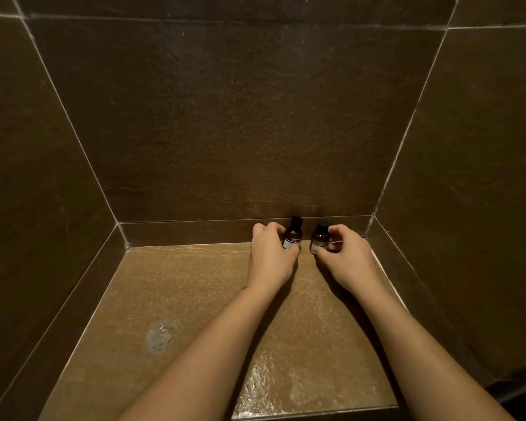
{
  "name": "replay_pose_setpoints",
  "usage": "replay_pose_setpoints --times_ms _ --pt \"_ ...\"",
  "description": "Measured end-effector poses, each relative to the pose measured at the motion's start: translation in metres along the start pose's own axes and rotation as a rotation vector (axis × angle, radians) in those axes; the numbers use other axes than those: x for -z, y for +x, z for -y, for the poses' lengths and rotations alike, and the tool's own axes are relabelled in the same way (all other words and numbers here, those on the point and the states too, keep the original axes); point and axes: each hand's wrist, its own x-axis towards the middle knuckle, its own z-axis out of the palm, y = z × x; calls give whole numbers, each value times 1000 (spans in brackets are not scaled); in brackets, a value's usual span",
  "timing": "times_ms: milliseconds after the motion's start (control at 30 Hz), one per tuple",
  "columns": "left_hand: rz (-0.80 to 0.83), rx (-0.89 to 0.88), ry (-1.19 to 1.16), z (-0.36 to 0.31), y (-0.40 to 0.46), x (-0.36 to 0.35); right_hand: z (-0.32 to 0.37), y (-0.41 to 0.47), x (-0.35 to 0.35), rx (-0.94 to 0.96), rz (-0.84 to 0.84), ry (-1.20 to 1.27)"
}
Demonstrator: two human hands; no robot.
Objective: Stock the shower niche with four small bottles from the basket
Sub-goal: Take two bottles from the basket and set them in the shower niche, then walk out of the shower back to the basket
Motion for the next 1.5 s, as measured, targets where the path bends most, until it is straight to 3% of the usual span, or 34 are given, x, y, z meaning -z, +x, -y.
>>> replay_pose_setpoints --times_ms 267,467,1067,1233,1500 --pt "-68 19 110 -1 3 -2 -1 2 -4 0 0 0" --pt "-143 84 317 4 -2 -5 -7 5 -6 -10 -4 -44" --pt "-131 71 327 4 -4 -5 -3 4 -5 -49 2 -101" --pt "-88 -28 92 -2 -45 26 12 -29 15 -92 74 -31" --pt "-63 -349 -151 24 -182 87 19 -168 37 169 112 161"
